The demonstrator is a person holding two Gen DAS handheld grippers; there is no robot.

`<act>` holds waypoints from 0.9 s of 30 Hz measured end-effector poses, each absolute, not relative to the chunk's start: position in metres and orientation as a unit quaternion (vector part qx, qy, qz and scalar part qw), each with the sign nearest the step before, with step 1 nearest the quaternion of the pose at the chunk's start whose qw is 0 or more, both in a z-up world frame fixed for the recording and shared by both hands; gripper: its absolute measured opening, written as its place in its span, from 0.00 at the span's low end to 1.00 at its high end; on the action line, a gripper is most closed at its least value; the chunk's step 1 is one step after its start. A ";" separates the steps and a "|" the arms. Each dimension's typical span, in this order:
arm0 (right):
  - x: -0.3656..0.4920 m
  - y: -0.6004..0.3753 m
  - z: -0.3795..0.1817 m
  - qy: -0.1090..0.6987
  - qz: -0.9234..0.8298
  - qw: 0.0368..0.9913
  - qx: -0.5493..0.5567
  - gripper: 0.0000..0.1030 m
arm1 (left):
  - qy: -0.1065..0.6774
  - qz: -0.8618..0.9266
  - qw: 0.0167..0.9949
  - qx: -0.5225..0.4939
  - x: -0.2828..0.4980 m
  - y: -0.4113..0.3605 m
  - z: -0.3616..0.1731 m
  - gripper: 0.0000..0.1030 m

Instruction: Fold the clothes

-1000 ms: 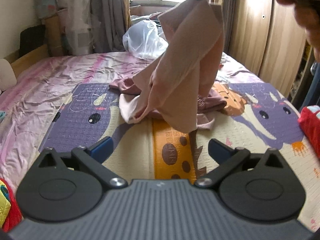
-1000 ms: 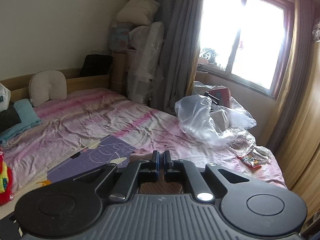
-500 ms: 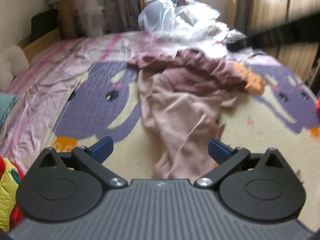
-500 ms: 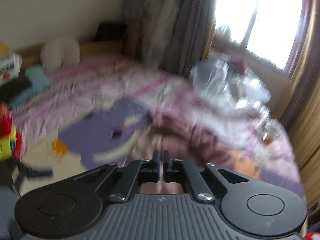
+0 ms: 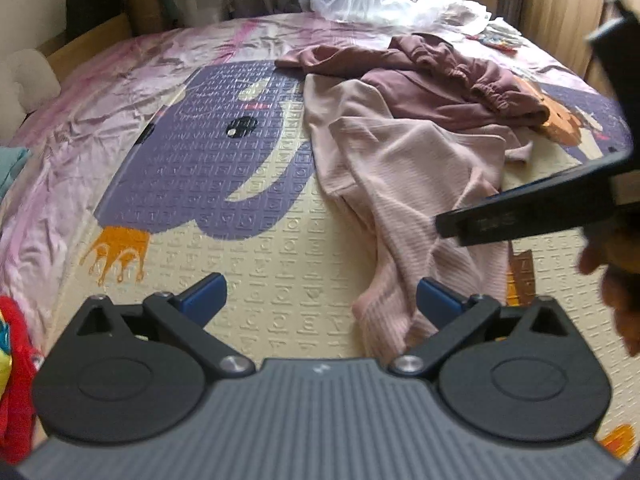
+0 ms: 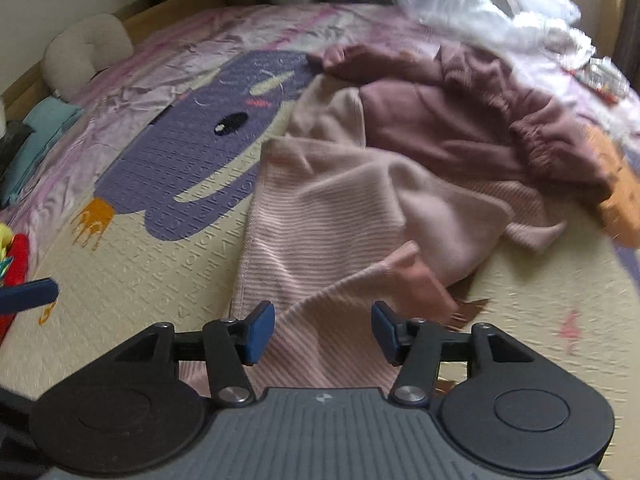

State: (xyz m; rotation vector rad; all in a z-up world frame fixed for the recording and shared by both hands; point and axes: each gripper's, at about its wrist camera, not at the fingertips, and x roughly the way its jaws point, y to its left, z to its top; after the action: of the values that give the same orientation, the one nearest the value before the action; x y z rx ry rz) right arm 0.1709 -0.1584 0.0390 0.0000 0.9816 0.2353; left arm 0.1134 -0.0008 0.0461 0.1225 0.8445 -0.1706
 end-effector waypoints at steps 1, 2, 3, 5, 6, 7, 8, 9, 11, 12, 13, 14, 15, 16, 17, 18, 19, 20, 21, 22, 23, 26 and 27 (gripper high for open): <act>0.175 -0.153 0.034 0.471 0.116 0.874 -0.002 0.64 | 0.410 -0.079 0.907 0.060 0.116 0.001 0.044 1.00; 0.180 -0.147 0.029 0.473 0.118 0.873 -0.007 0.71 | 0.411 -0.076 0.907 0.060 0.118 0.002 0.042 1.00; 0.186 -0.140 0.024 0.475 0.118 0.872 -0.014 0.76 | 0.410 -0.078 0.907 0.063 0.119 0.003 0.040 1.00; 0.193 -0.127 0.015 0.480 0.113 0.869 -0.035 0.79 | 0.416 -0.080 0.903 0.069 0.124 0.003 0.036 1.00; 0.196 -0.123 0.012 0.481 0.108 0.869 -0.047 0.77 | 0.420 -0.078 0.902 0.066 0.126 0.003 0.034 1.00; 0.196 -0.120 0.009 0.479 0.102 0.870 -0.058 0.74 | 0.423 -0.080 0.900 0.062 0.128 0.004 0.032 1.00; 0.196 -0.119 0.007 0.475 0.096 0.872 -0.069 0.61 | 0.426 -0.081 0.899 0.057 0.129 0.004 0.030 1.00; 0.196 -0.117 0.005 0.471 0.089 0.874 -0.080 0.44 | 0.427 -0.083 0.899 0.056 0.129 0.004 0.030 1.00; 0.194 -0.120 0.008 0.466 0.088 0.876 -0.085 0.26 | 0.427 -0.084 0.899 0.057 0.129 0.003 0.030 1.00; 0.193 -0.125 0.011 0.464 0.090 0.878 -0.082 0.13 | 0.426 -0.086 0.899 0.057 0.128 0.002 0.030 1.00; 0.191 -0.129 0.015 0.462 0.092 0.879 -0.078 0.12 | 0.425 -0.088 0.899 0.056 0.127 0.001 0.031 1.00; 0.188 -0.132 0.020 0.455 0.093 0.882 -0.078 0.11 | 0.422 -0.091 0.900 0.055 0.125 0.000 0.033 1.00; 0.184 -0.134 0.027 0.445 0.094 0.887 -0.082 0.11 | 0.416 -0.094 0.903 0.052 0.124 0.000 0.036 1.00; 0.179 -0.135 0.035 0.433 0.096 0.892 -0.088 0.11 | 0.405 -0.099 0.908 0.048 0.119 -0.001 0.040 1.00; 0.174 -0.136 0.043 0.422 0.098 0.896 -0.093 0.11 | 0.398 -0.107 0.910 0.045 0.116 -0.002 0.044 1.00; 0.170 -0.137 0.052 0.412 0.100 0.900 -0.095 0.11 | 0.391 -0.116 0.912 0.044 0.112 -0.004 0.048 1.00; 0.167 -0.138 0.061 0.404 0.102 0.904 -0.096 0.11 | 0.383 -0.126 0.914 0.043 0.107 -0.006 0.052 1.00; 0.163 -0.140 0.071 0.394 0.103 0.908 -0.096 0.11 | 0.377 -0.132 0.916 0.044 0.102 -0.008 0.056 1.00; 0.159 -0.141 0.080 0.386 0.103 0.912 -0.096 0.11 | 0.371 -0.138 0.917 0.042 0.098 -0.009 0.059 1.00; 0.156 -0.142 0.089 0.378 0.105 0.915 -0.095 0.11 | 0.364 -0.144 0.919 0.040 0.093 -0.010 0.063 1.00; 0.153 -0.144 0.098 0.372 0.106 0.917 -0.093 0.11 | 0.358 -0.150 0.921 0.038 0.089 -0.011 0.067 1.00; 0.144 -0.146 0.119 0.361 0.110 0.921 -0.093 0.10 | 0.338 -0.165 0.926 0.030 0.076 -0.012 0.081 1.00; 0.142 -0.147 0.125 0.358 0.111 0.922 -0.094 0.10 | 0.332 -0.168 0.928 0.028 0.073 -0.011 0.085 1.00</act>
State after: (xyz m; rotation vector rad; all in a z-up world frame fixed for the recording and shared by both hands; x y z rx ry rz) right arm 0.1415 -0.1470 0.1246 -0.1921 0.7351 0.2288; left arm 0.0731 -0.0115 0.0853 0.0575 0.6814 -0.3451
